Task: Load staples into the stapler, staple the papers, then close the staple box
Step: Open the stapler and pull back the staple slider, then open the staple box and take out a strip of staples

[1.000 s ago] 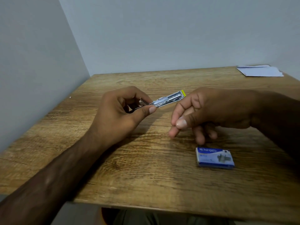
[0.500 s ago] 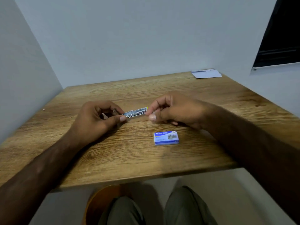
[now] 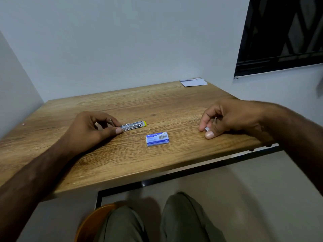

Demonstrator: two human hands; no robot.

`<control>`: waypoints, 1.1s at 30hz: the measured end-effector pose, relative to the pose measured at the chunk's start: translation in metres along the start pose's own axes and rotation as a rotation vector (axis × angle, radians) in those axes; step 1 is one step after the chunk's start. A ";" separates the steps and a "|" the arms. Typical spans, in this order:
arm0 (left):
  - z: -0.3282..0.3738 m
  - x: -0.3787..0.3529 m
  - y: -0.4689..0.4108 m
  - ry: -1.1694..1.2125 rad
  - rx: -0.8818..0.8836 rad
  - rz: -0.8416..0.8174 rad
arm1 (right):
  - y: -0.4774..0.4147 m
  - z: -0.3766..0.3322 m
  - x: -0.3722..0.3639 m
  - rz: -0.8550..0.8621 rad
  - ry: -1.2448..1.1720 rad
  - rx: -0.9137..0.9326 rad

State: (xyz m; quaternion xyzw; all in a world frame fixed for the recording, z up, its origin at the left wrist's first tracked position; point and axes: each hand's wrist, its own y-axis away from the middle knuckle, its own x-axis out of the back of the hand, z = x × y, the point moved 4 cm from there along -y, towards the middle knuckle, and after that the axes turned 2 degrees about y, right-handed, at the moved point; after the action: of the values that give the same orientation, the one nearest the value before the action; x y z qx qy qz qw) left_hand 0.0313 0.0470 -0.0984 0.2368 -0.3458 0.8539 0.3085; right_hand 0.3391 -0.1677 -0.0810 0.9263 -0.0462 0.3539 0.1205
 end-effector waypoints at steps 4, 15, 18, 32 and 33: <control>0.000 -0.001 0.000 -0.052 -0.019 0.012 | -0.002 -0.004 0.001 -0.033 0.008 -0.019; 0.047 0.027 0.023 -0.337 -0.285 0.362 | -0.010 -0.044 -0.011 0.190 0.042 0.224; 0.073 -0.005 0.041 -0.227 -0.219 0.204 | -0.016 -0.065 -0.039 0.152 0.110 0.210; 0.064 -0.055 0.029 -0.121 0.077 -0.084 | -0.026 -0.062 -0.096 0.420 0.117 0.162; 0.064 -0.053 0.030 -0.124 0.083 -0.073 | -0.025 -0.061 -0.096 0.423 0.092 0.165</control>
State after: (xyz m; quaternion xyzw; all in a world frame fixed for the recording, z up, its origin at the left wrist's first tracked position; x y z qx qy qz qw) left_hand 0.0602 -0.0365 -0.1032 0.3142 -0.3195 0.8394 0.3075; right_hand 0.2326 -0.1281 -0.1052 0.8856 -0.2047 0.4158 -0.0307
